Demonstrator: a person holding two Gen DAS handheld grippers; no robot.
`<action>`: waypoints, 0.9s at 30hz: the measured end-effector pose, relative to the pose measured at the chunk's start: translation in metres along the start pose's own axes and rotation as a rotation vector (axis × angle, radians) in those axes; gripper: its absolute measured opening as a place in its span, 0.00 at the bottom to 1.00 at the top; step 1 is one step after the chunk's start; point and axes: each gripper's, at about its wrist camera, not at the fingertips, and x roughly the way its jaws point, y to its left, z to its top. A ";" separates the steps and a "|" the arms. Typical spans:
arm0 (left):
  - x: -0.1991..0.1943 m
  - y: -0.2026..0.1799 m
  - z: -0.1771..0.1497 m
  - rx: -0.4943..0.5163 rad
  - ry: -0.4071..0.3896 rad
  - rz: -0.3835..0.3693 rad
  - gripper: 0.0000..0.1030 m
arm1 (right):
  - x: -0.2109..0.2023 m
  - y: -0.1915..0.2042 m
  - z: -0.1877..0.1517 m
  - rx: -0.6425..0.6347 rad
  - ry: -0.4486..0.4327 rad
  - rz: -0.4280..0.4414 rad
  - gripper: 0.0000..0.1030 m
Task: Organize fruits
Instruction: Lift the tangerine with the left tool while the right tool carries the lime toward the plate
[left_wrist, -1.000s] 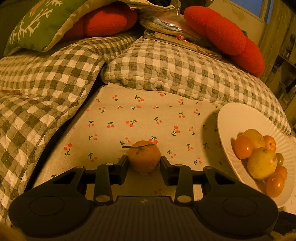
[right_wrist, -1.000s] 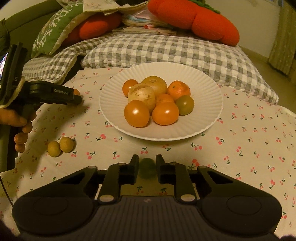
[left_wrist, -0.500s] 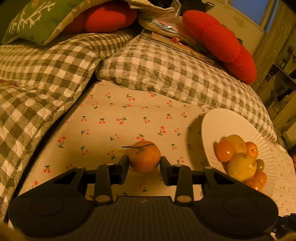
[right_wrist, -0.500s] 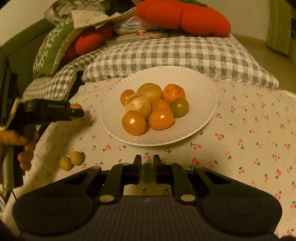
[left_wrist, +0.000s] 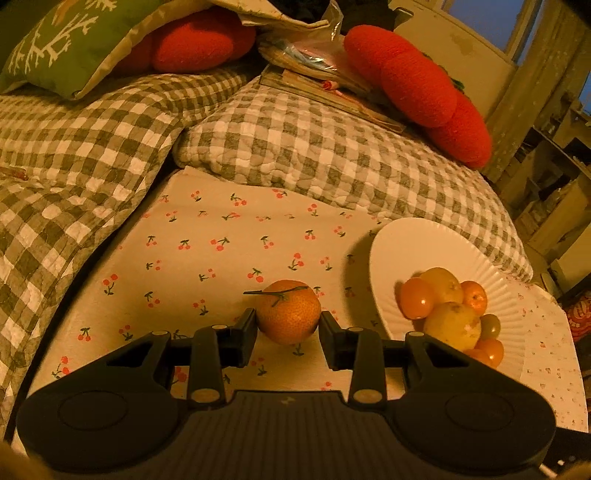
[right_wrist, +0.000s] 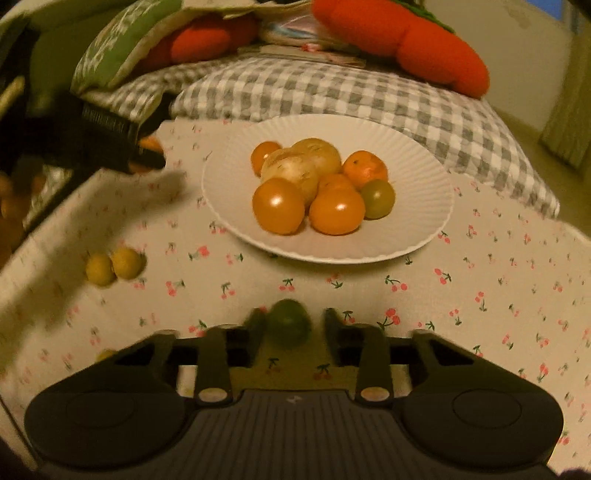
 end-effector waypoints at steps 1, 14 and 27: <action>-0.001 -0.001 0.000 0.003 -0.002 -0.003 0.24 | -0.002 0.000 0.000 -0.003 -0.007 -0.005 0.23; -0.014 -0.012 0.006 0.007 -0.032 -0.059 0.24 | -0.017 0.001 0.008 0.018 -0.023 0.052 0.23; -0.019 -0.047 0.007 0.063 -0.057 -0.137 0.24 | -0.050 -0.052 0.025 0.228 -0.107 0.051 0.23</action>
